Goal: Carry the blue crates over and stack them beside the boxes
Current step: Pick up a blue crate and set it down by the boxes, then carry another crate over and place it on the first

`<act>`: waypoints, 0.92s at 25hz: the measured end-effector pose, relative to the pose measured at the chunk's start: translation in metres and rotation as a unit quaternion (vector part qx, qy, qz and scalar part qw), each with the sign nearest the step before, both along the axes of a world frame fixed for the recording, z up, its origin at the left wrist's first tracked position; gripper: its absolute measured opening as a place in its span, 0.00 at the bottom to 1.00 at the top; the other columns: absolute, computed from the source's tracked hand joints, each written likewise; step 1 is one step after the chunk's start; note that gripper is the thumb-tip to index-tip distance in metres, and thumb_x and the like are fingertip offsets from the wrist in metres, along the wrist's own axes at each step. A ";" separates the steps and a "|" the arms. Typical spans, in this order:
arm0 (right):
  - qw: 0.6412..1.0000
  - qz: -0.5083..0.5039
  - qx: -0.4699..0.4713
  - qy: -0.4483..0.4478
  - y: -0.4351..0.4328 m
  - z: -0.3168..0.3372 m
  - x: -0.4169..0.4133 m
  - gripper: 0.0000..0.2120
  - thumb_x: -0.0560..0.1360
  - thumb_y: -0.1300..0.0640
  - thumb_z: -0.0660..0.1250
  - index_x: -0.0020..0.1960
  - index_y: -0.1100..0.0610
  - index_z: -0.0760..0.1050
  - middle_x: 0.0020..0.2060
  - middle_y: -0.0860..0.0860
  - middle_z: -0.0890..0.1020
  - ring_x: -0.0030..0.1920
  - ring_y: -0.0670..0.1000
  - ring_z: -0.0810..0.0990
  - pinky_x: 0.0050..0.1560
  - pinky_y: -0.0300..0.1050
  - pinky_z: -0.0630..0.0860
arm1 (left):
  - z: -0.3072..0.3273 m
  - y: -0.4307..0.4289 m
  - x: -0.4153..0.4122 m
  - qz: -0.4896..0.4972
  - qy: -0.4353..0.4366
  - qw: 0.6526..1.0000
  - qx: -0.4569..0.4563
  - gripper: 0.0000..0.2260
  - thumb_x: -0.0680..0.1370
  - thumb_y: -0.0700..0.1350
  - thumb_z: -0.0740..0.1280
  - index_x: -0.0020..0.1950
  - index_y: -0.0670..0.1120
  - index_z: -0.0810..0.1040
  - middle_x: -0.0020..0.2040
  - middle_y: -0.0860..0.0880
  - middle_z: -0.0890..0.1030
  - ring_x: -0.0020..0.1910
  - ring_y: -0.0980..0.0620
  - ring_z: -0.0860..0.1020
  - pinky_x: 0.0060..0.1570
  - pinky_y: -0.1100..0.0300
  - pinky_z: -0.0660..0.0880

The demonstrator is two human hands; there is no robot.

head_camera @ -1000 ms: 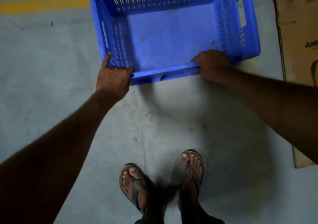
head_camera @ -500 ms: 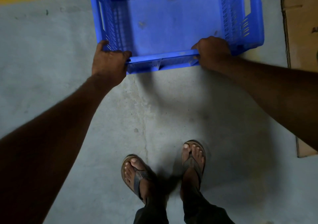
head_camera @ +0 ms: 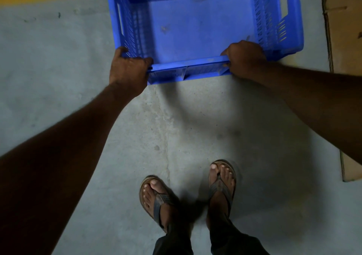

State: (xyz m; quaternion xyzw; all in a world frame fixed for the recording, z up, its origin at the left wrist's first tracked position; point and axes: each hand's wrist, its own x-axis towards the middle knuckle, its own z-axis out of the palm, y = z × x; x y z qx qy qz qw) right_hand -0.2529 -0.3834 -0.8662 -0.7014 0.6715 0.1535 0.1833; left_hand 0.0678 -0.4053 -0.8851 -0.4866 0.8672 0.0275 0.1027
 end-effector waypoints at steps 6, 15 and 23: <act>1.000 -0.014 0.026 0.000 0.002 0.001 -0.003 0.19 0.72 0.52 0.73 0.62 0.50 0.77 0.57 0.58 0.81 0.59 0.62 0.77 0.57 0.54 0.73 | -0.004 0.000 0.005 0.009 0.030 0.999 0.028 0.13 0.76 0.47 0.69 0.59 0.47 0.77 0.51 0.41 0.83 0.52 0.38 0.81 0.73 0.45 0.54; 0.965 -0.156 -0.127 -0.166 0.084 0.155 0.000 0.22 0.78 0.60 0.65 0.72 0.54 0.71 0.64 0.55 0.79 0.65 0.59 0.75 0.67 0.51 0.69 | 0.157 0.056 0.006 0.176 0.190 0.963 0.072 0.28 0.75 0.53 0.69 0.74 0.51 0.68 0.67 0.46 0.76 0.67 0.42 0.73 0.68 0.46 0.65; 0.912 -0.230 -0.161 -0.300 0.193 0.404 0.031 0.17 0.79 0.46 0.64 0.65 0.50 0.76 0.53 0.46 0.85 0.53 0.47 0.82 0.57 0.46 0.77 | 0.430 0.166 -0.011 0.182 0.307 0.933 0.044 0.24 0.77 0.56 0.66 0.72 0.51 0.71 0.65 0.52 0.78 0.67 0.48 0.74 0.68 0.49 0.67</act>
